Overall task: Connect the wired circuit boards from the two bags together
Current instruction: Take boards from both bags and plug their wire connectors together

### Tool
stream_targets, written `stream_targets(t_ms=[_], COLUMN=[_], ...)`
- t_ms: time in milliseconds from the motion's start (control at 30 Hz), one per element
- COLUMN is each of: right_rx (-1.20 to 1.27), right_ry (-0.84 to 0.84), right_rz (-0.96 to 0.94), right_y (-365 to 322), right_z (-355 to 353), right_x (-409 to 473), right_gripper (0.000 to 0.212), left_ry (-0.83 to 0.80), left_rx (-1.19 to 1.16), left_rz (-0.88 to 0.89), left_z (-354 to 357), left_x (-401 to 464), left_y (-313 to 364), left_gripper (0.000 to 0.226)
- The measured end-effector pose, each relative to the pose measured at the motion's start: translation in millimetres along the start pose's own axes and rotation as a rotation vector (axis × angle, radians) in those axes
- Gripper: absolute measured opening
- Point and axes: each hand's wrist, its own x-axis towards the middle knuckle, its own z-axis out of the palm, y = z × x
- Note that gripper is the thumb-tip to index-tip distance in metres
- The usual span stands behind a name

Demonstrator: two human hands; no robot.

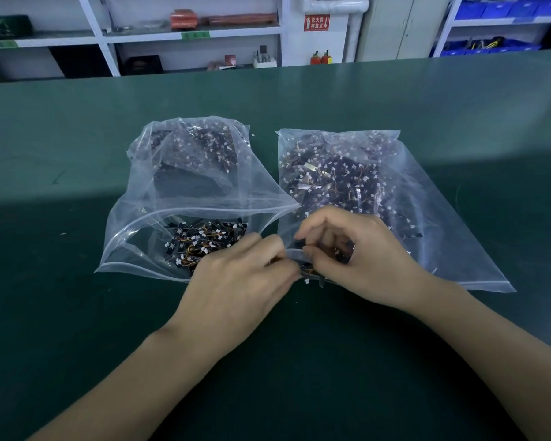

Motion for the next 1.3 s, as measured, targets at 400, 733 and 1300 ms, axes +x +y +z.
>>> stream_targets(t_ms=[400, 733, 1300], right_rx=[0.222, 0.277, 0.009], right_ry=[0.008, -0.018, -0.018], right_rz=[0.055, 0.092, -0.011], right_y=[-10.8, -11.8, -6.7], right_z=[1.3, 3.9, 4.8], right_x=[-1.7, -2.6, -1.4], right_gripper=[0.027, 0.024, 0.027], left_ry=[-0.234, -0.297, 0.076], left_rx=[0.093, -0.029, -0.259], left_rz=[0.085, -0.058, -0.180], left_z=[0.3, 8.8, -21.9], left_x=[3.3, 1.2, -5.0], left_y=[14.7, 24.7, -17.6], left_gripper=[0.042, 0.047, 0.031])
